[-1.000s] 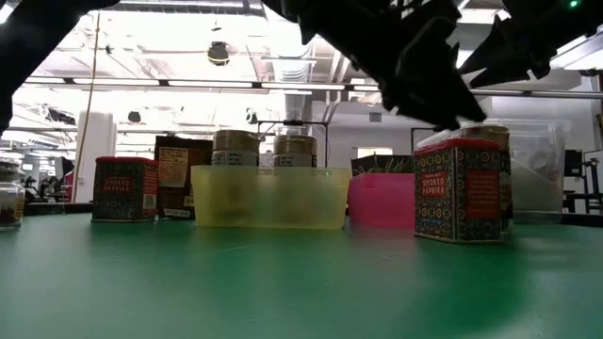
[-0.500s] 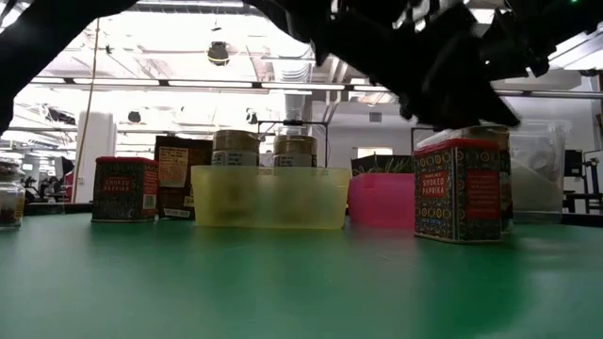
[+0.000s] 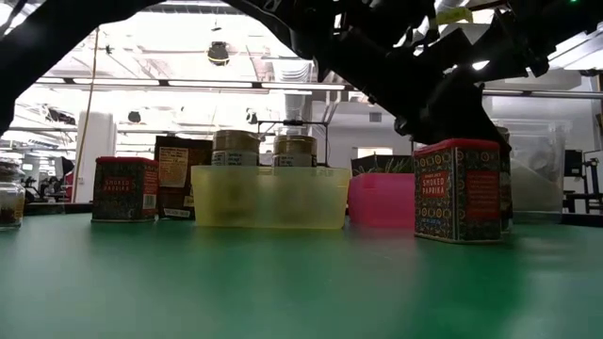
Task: Sort spices by type
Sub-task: Put the brown seasoning bottle into the yellow bin
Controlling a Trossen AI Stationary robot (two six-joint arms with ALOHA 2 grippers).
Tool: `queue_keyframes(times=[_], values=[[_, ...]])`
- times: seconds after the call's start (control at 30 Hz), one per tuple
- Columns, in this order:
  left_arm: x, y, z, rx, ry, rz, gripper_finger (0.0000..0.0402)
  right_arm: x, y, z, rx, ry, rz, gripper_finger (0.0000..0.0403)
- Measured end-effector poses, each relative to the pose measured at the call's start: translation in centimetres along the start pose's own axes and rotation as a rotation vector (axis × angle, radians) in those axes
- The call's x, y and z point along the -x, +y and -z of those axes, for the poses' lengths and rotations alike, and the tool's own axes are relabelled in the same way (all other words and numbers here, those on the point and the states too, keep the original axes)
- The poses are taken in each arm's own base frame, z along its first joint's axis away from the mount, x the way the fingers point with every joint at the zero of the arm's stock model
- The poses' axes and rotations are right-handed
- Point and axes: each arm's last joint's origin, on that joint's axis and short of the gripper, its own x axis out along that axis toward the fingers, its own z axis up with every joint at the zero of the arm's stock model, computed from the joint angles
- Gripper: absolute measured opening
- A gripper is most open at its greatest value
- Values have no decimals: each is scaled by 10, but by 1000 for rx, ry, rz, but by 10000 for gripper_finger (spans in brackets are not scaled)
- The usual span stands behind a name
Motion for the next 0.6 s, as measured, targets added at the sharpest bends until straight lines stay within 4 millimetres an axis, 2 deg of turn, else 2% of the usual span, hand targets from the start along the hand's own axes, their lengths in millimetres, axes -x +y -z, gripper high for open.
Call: queue_keyframes(times=[0.2,0.43,0.6], values=[[0,0,0,41,-6,47,369,0,1,-1,-12,-8,-4,327],[0,0,-1,41,-13,54,271,0,1,-1,-12,-8,-5,327],[0,3,-1,40,-32,105,269,0,1,-1,-12,-8,-5,327]])
